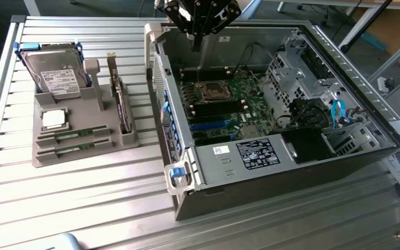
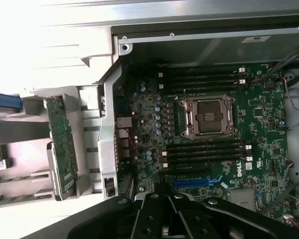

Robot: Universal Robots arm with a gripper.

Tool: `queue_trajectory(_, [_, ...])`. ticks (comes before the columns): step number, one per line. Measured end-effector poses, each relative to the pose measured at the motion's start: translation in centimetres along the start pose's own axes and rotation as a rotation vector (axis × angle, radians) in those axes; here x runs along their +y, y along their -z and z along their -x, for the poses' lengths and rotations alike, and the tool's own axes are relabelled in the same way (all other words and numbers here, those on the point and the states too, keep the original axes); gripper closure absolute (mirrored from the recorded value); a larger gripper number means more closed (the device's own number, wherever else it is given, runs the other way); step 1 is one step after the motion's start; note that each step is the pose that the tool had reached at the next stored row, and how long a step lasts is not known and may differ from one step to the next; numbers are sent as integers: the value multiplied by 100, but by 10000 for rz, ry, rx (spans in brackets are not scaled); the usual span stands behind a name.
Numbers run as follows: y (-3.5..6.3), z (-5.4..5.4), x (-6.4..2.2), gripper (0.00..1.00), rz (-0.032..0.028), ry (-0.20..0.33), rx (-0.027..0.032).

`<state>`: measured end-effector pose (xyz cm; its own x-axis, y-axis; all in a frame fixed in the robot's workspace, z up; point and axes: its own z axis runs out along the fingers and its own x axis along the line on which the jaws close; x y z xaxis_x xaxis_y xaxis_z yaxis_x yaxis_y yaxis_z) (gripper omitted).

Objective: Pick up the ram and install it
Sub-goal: 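Reach for the ram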

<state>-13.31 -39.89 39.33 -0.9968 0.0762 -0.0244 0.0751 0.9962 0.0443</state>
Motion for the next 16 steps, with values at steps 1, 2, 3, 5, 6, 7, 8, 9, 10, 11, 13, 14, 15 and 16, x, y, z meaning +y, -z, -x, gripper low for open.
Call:
queue_trajectory(1, [0,-13,-1,90,0,-1,0])
queue_trajectory(2, [1,-24,-2,90,0,-1,0])
queue_trajectory(3, [0,-31,-2,90,1,0,-1])
queue_trajectory(5, [1,-43,-3,90,0,0,0])
queue_trajectory(6, [0,-48,-3,90,1,0,0])
queue_trajectory(7, [1,-51,-4,90,0,0,0])
queue_trajectory(8, [1,-59,-5,90,0,0,0])
queue_trajectory(9, [1,-69,-6,90,0,0,0])
queue_trajectory(10, [0,-83,-6,90,2,0,-1])
queue_trajectory(11, [0,-89,-7,90,1,0,-1])
queue_trajectory(13, [0,-104,-8,90,0,0,0])
queue_trajectory(14, [0,-112,-9,90,0,0,0])
queue_trajectory(15, [0,-120,-9,90,0,1,-1])
queue_trajectory(16, [-1,-128,-10,90,1,1,-1])
